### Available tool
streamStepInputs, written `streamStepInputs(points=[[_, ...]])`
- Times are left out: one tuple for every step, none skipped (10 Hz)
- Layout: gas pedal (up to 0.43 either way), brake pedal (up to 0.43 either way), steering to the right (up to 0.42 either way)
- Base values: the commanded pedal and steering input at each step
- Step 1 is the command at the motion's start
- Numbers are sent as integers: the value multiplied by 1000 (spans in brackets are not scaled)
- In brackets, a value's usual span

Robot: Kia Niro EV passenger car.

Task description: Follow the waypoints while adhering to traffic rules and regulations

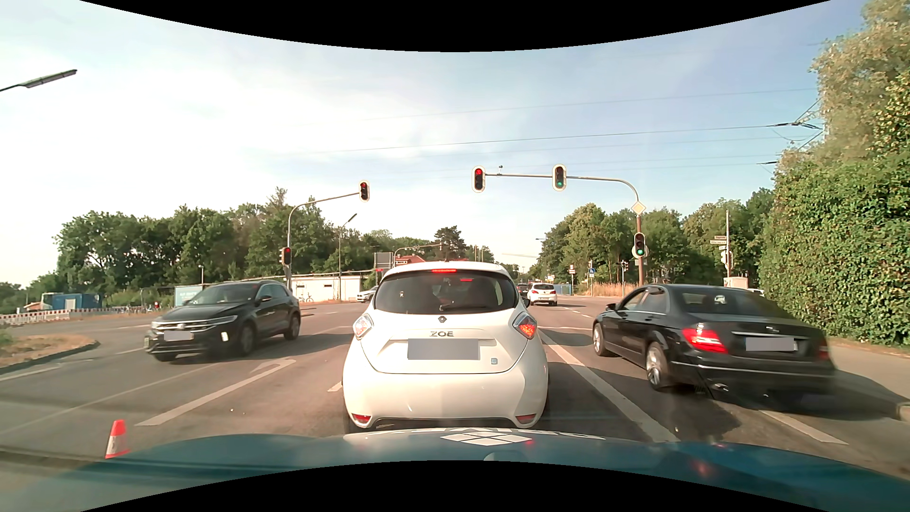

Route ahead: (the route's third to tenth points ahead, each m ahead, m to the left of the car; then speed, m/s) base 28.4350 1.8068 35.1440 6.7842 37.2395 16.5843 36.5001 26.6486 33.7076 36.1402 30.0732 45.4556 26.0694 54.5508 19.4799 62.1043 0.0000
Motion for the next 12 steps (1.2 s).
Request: streamStepInputs(points=[[0, 238, 5], [0, 238, 5], [0, 238, 6], [0, 238, 5], [0, 238, 5], [0, 238, 5], [0, 238, 5], [0, 238, 6], [0, 238, 5], [0, 238, 5], [0, 238, 5], [0, 238, 5]])
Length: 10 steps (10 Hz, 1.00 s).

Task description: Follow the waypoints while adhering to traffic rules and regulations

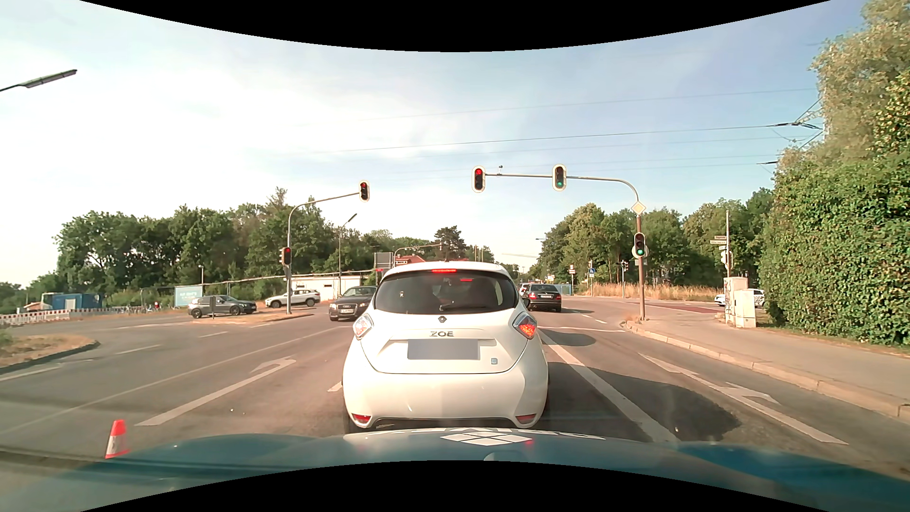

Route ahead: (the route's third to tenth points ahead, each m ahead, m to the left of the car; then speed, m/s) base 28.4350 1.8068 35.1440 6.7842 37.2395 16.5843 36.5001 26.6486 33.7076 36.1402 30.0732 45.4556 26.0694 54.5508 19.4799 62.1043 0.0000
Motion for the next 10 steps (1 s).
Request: streamStepInputs(points=[[0, 244, 5], [0, 244, 5], [0, 238, 5], [0, 244, 5], [0, 244, 5], [0, 238, 5], [0, 244, 5], [0, 250, 5], [0, 250, 6], [0, 250, 6]])
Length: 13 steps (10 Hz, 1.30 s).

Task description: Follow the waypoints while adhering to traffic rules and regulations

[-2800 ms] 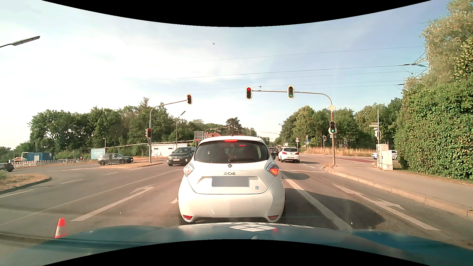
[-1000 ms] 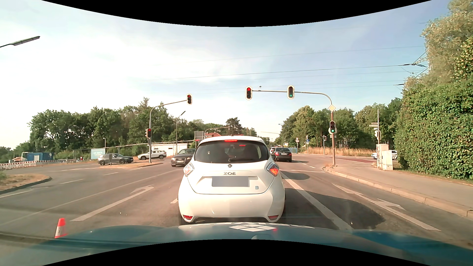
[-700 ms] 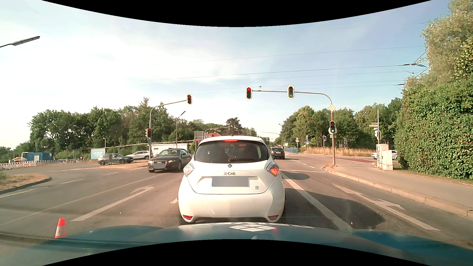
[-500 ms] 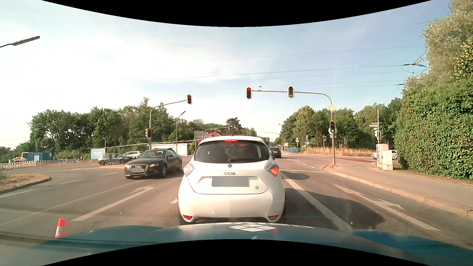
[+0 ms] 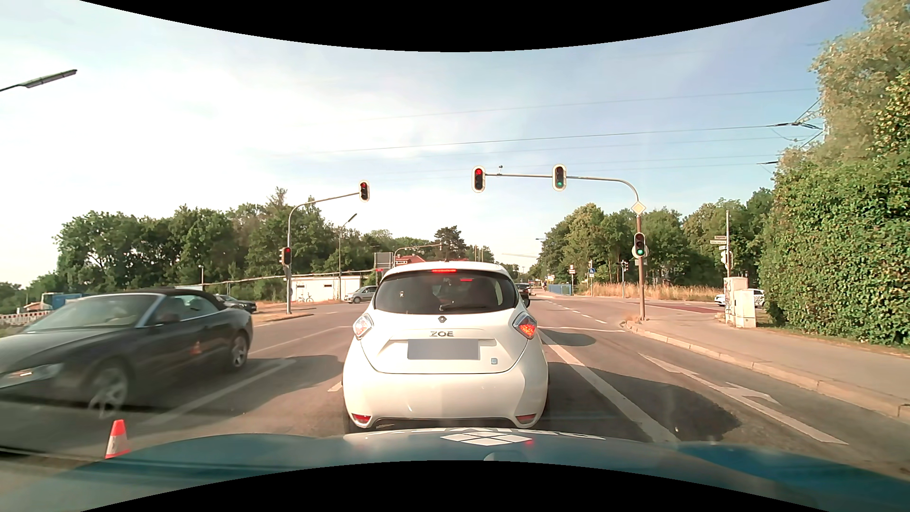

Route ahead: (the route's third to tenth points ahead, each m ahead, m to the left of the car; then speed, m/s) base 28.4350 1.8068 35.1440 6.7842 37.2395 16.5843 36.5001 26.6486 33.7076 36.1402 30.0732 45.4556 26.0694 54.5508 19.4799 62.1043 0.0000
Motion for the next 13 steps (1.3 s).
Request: streamStepInputs(points=[[0, 250, 6], [0, 250, 5], [0, 250, 5], [0, 250, 5], [0, 250, 5], [0, 250, 5], [0, 250, 5], [0, 250, 5], [0, 250, 5], [0, 250, 5], [0, 250, 5], [0, 250, 5], [0, 250, 5]])
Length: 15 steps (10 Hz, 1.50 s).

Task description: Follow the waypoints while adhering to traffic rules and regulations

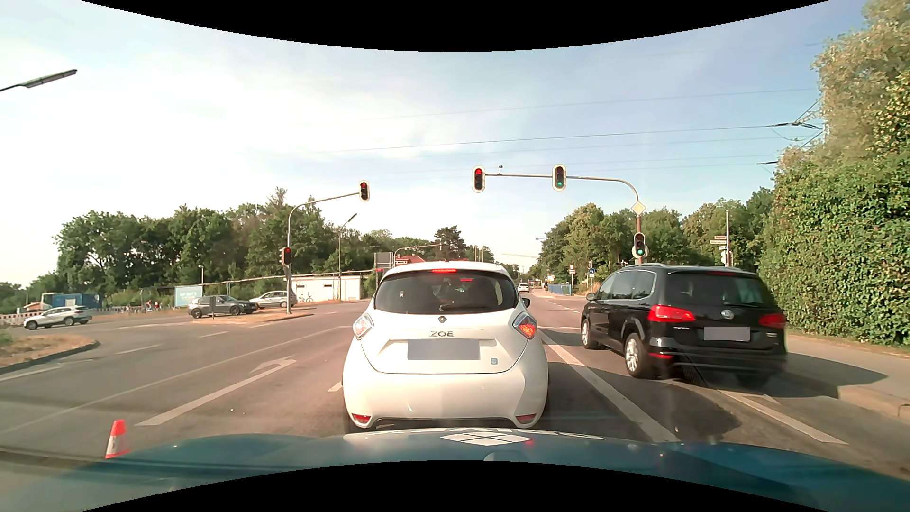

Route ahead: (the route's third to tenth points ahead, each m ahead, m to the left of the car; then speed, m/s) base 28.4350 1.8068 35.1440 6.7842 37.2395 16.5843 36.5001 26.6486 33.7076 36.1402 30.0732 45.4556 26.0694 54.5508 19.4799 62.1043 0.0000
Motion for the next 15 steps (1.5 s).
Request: streamStepInputs(points=[[0, 250, 5], [0, 250, 5], [0, 250, 5], [0, 250, 5], [0, 250, 6], [0, 250, 5], [0, 250, 5], [0, 250, 6], [0, 250, 5], [0, 250, 5], [0, 250, 5], [0, 250, 6], [0, 250, 5], [0, 250, 5], [0, 250, 5]])
